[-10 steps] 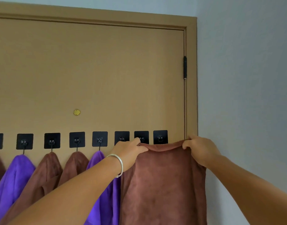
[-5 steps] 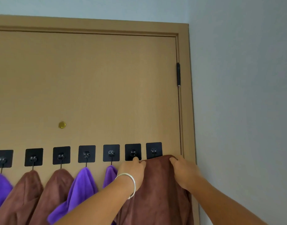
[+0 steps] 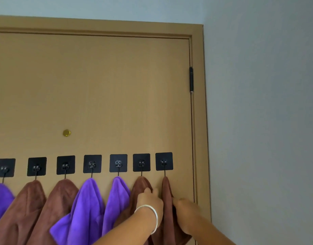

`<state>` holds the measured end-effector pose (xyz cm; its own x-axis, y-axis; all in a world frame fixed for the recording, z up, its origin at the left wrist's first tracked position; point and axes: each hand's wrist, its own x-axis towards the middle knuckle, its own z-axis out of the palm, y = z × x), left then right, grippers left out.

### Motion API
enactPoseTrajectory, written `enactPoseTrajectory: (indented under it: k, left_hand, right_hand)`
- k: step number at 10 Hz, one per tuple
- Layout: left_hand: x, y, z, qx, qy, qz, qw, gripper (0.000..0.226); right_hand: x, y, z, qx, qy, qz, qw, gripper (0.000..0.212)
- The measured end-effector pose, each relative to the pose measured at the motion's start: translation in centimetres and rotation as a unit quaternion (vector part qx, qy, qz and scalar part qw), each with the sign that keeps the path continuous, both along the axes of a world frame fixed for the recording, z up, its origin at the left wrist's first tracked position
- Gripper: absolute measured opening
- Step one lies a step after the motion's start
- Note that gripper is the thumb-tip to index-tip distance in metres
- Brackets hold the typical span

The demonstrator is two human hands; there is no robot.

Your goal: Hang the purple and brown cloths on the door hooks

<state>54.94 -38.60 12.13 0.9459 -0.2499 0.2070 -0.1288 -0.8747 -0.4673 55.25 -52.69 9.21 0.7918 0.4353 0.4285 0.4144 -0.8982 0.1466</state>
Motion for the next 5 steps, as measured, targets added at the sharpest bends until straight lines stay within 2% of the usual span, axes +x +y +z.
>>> enactPoseTrajectory:
  k: [2, 3, 4, 5]
  left_hand:
    - [0.3, 1.1, -0.2, 0.066, 0.037, -0.012, 0.997, 0.056]
    - [-0.9, 1.9, 0.1, 0.003, 0.014, -0.035, 0.999, 0.049]
    - [-2.7, 2.8, 0.1, -0.036, -0.026, -0.074, 0.996, 0.042]
    - [-4.3, 4.3, 0.0, -0.063, -0.055, -0.101, 0.991, 0.042]
  right_hand:
    - [-0.5, 0.2, -0.2, -0.01, -0.04, -0.043, 0.998, 0.023]
    - [-1.1, -0.3, 0.4, -0.01, -0.006, -0.086, 0.996, 0.03]
    - [-1.4, -0.6, 0.4, 0.059, -0.033, -0.121, 0.99, 0.029]
    - [-1.5, -1.5, 0.9, 0.096, -0.089, -0.107, 0.986, 0.026]
